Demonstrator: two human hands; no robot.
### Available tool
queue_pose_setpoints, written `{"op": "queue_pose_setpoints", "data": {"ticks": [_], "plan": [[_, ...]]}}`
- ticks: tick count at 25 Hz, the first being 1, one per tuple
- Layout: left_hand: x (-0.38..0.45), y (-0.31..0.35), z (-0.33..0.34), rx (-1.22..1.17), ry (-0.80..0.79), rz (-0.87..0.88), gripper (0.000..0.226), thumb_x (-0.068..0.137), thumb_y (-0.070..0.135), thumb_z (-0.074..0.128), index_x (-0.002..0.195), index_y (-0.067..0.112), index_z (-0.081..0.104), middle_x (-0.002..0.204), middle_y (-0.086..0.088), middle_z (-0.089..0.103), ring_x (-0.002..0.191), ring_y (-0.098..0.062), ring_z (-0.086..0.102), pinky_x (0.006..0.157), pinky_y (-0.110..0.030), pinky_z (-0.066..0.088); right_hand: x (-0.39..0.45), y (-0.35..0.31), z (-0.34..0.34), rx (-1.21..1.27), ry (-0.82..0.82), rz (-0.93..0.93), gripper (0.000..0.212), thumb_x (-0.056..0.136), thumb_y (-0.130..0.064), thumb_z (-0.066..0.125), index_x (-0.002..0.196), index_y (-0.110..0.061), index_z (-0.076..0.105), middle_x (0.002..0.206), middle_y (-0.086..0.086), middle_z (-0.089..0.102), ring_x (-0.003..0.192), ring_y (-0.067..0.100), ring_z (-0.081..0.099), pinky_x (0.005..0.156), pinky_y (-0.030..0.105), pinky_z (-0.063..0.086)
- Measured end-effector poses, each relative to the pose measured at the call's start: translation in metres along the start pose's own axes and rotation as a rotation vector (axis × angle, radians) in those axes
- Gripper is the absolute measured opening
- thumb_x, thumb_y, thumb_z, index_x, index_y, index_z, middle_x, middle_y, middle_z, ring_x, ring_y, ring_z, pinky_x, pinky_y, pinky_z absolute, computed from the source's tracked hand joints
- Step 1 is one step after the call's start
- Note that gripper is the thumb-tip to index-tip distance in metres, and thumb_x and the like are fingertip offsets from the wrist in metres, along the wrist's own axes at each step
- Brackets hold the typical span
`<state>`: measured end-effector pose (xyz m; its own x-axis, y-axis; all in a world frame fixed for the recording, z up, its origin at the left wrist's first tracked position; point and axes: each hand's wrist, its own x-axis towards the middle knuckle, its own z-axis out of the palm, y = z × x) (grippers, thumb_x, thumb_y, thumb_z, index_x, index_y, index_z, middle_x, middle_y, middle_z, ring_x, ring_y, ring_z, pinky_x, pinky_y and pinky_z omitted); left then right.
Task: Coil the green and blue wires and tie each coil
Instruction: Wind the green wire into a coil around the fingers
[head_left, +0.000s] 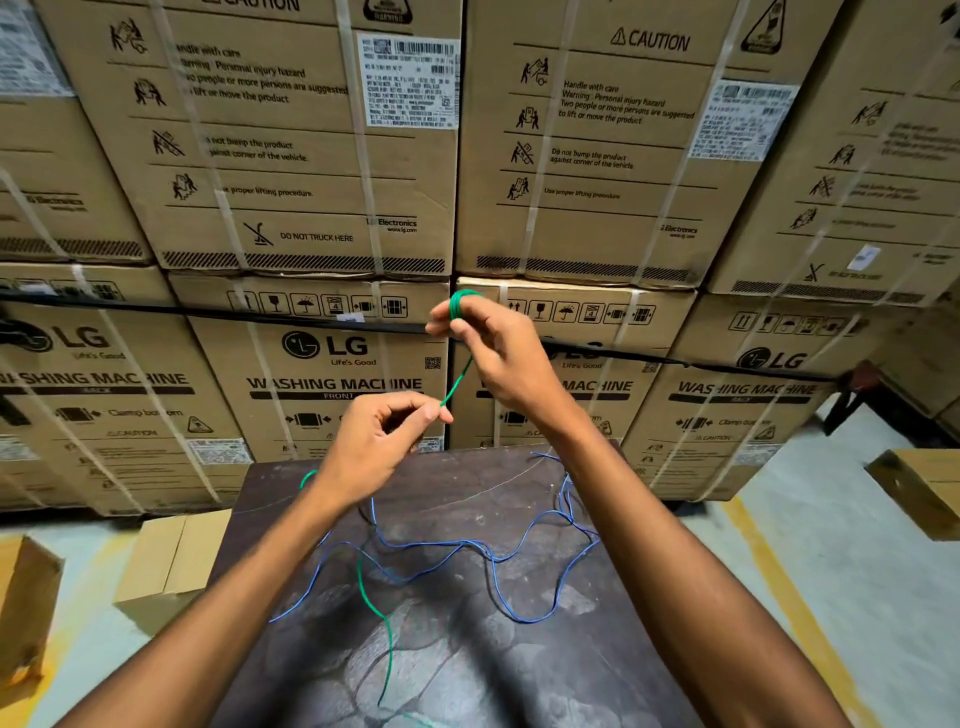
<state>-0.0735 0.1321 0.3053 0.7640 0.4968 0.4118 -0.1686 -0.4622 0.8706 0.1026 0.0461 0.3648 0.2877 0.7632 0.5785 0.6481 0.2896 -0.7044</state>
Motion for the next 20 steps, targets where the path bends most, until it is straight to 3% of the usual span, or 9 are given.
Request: {"op": "queue_pose_setpoints", "data": {"ticks": [2, 5, 9, 11, 15, 18, 20], "plan": [[0.007, 0.010, -0.015, 0.062, 0.025, 0.041, 0.019, 0.095, 0.031, 0.064, 0.088, 0.023, 0.079, 0.060, 0.003, 0.063, 0.054, -0.007, 0.046, 0.052, -0.023, 0.033, -0.008, 0.008, 0.002, -0.204, -0.097, -0.010, 0.019, 0.103, -0.002, 0.051, 0.113, -0.006, 0.067, 0.105, 0.001, 0.074, 0.096, 0.007, 0.072, 0.091, 0.024, 0.055], [0.023, 0.023, -0.037, 0.163, 0.030, 0.078, 0.014, 0.094, 0.009, 0.070, 0.086, 0.017, 0.078, 0.073, 0.015, 0.074, 0.065, 0.007, 0.060, 0.064, -0.011, 0.044, -0.020, 0.010, 0.003, -0.280, -0.283, 0.053, 0.017, 0.103, -0.003, 0.051, 0.105, -0.007, 0.067, 0.095, -0.003, 0.073, 0.081, 0.000, 0.065, 0.077, 0.022, 0.047], [0.045, 0.028, -0.053, 0.138, 0.030, 0.093, 0.004, 0.085, 0.018, 0.079, 0.082, 0.019, 0.076, 0.078, -0.009, 0.074, 0.072, -0.007, 0.062, 0.068, -0.020, 0.048, -0.029, -0.003, 0.003, 0.208, -0.438, 0.251, 0.025, 0.108, -0.001, 0.040, 0.104, 0.008, 0.062, 0.089, 0.023, 0.069, 0.075, 0.025, 0.067, 0.078, 0.032, 0.054], [0.052, 0.027, -0.055, 0.058, 0.085, 0.071, 0.013, 0.076, 0.022, 0.081, 0.077, 0.012, 0.073, 0.076, -0.011, 0.070, 0.069, -0.009, 0.058, 0.065, -0.017, 0.046, -0.031, -0.012, -0.002, 0.424, -0.500, 0.253, 0.025, 0.108, -0.002, 0.039, 0.108, 0.008, 0.062, 0.092, 0.023, 0.068, 0.073, 0.029, 0.065, 0.078, 0.037, 0.053], [0.055, 0.020, -0.041, -0.164, 0.126, -0.017, 0.013, 0.076, 0.031, 0.080, 0.069, 0.021, 0.074, 0.063, 0.011, 0.065, 0.061, -0.002, 0.054, 0.058, -0.014, 0.042, -0.034, -0.030, -0.005, 0.742, -0.480, 0.248, 0.021, 0.102, -0.002, 0.043, 0.108, 0.004, 0.062, 0.089, 0.017, 0.072, 0.073, 0.024, 0.069, 0.076, 0.031, 0.055], [0.050, 0.006, -0.023, -0.295, 0.128, -0.117, 0.027, 0.078, 0.049, 0.080, 0.073, 0.023, 0.076, 0.062, 0.005, 0.062, 0.063, -0.021, 0.046, 0.060, -0.030, 0.035, -0.031, -0.039, -0.002, 0.950, -0.365, 0.222, 0.020, 0.101, -0.004, 0.047, 0.110, 0.001, 0.063, 0.092, 0.013, 0.075, 0.077, 0.021, 0.073, 0.080, 0.029, 0.058], [0.045, 0.000, -0.012, -0.328, 0.106, -0.165, 0.024, 0.088, 0.043, 0.072, 0.074, 0.024, 0.075, 0.058, 0.002, 0.055, 0.055, -0.015, 0.038, 0.054, -0.026, 0.027, -0.025, -0.043, 0.000, 1.037, -0.260, 0.205, 0.023, 0.103, -0.003, 0.043, 0.113, 0.001, 0.064, 0.096, 0.013, 0.076, 0.083, 0.021, 0.075, 0.084, 0.030, 0.060]]}}
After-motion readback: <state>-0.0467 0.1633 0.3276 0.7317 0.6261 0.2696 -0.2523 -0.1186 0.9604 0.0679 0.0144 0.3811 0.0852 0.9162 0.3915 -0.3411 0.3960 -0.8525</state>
